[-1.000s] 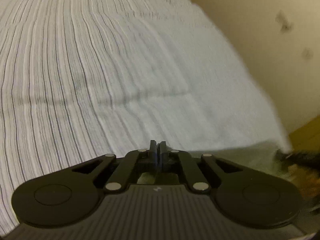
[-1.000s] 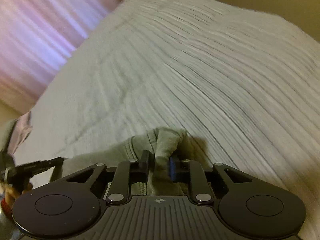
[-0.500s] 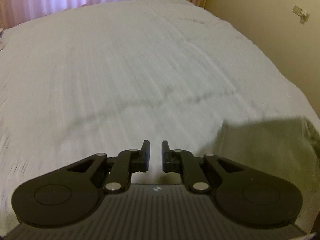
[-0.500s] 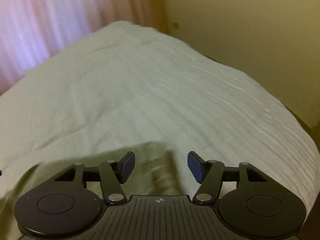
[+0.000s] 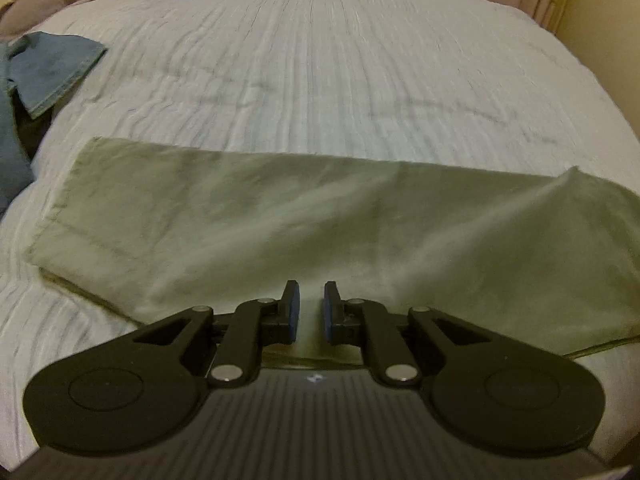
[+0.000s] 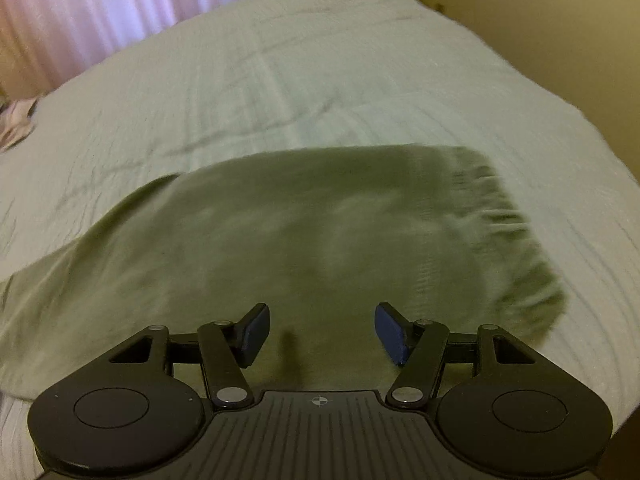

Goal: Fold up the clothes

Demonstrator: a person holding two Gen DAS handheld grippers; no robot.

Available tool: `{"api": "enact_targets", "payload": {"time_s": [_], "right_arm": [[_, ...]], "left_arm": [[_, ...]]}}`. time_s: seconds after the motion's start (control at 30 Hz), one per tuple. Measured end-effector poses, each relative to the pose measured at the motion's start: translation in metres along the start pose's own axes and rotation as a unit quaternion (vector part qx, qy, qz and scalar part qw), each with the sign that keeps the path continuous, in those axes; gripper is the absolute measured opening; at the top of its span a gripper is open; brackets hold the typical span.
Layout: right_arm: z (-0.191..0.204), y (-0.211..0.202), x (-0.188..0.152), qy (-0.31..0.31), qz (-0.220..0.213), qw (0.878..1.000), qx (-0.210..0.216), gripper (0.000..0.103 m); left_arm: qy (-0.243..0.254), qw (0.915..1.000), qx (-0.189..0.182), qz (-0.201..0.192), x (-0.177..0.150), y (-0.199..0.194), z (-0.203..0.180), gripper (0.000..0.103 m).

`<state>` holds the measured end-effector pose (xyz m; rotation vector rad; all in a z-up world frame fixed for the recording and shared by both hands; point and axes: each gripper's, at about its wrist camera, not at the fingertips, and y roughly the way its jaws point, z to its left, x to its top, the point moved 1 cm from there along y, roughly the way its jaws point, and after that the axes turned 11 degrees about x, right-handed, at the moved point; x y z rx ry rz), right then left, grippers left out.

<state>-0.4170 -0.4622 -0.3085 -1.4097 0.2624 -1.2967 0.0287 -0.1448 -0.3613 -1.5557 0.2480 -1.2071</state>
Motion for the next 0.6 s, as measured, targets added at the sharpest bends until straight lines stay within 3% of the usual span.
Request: {"api": "enact_targets", "payload": {"time_s": [0.13,0.23,0.3,0.43,0.6], "right_arm": [[0.019,0.013,-0.005,-0.005,0.024,1.0,-0.001,0.062],[0.026,0.019,-0.004,-0.008,0.042,0.999,-0.019,0.062],[0.026,0.02,-0.004,-0.001,0.038,0.999,-0.016,0.062],[0.034,0.024,-0.007,0.017,0.055,0.998,-0.012,0.062],[0.048,0.017,0.001,0.033,0.07,0.997,0.01,0.062]], "left_arm": [[-0.081,0.9943,0.062,0.029,-0.011,0.017,0.046,0.012],[-0.146,0.9852,0.09,0.013,-0.01,0.013,0.086,0.012],[-0.153,0.9828,0.103,0.0,-0.006,0.012,0.103,0.012],[-0.133,0.9823,0.122,0.049,-0.004,0.036,0.117,0.016],[-0.142,0.9785,0.137,0.061,0.015,0.009,0.115,0.016]]}}
